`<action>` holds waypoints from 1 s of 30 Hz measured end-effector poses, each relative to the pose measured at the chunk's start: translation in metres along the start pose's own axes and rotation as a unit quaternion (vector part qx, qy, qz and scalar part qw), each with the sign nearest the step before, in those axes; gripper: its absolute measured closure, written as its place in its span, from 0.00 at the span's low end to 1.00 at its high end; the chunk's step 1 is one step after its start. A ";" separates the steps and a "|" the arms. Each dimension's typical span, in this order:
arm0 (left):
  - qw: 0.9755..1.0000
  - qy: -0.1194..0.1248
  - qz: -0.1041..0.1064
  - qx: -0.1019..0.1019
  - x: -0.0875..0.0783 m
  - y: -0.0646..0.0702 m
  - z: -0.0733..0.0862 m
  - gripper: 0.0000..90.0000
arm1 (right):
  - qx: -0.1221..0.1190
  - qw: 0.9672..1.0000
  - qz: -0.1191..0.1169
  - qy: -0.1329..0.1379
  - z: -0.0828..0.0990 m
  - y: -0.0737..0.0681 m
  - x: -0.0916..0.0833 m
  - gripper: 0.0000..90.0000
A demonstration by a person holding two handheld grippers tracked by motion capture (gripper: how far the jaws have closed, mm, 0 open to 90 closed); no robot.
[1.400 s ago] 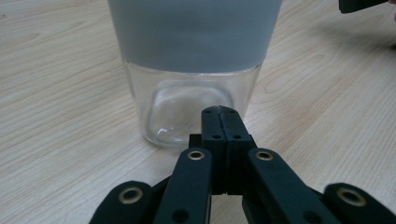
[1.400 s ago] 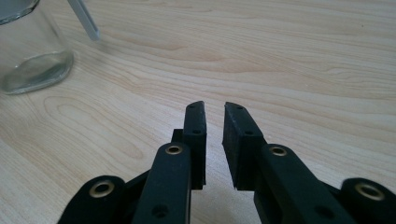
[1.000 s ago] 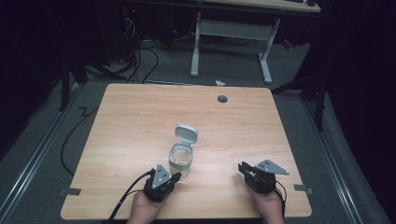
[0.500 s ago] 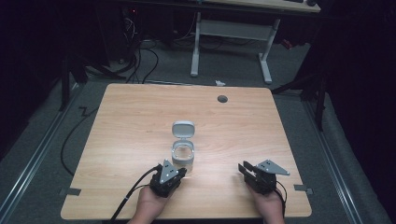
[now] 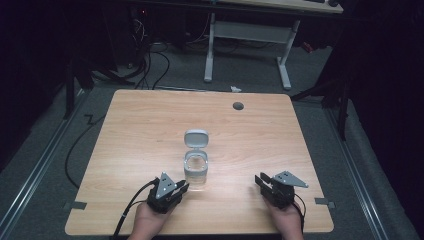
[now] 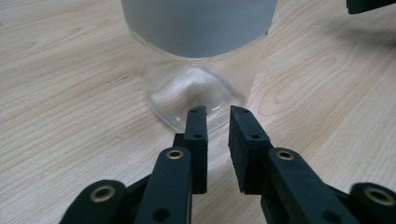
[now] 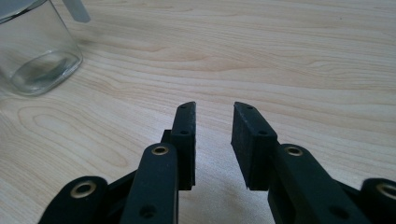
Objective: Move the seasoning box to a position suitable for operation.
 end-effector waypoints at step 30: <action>0.999 -0.023 0.038 -0.018 0.010 0.011 0.012 0.93 | -0.012 0.999 -0.030 -0.001 -0.046 -0.037 0.035 0.74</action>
Point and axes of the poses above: each handheld gripper's, and its own axes: x roughly forward along the jaws, z roughly out of its underside, y roughly to its right, the point moved 7 cm from there along x, roughly forward along the jaws, and after that the axes turned 10 degrees about -x, right-handed, at the moved point
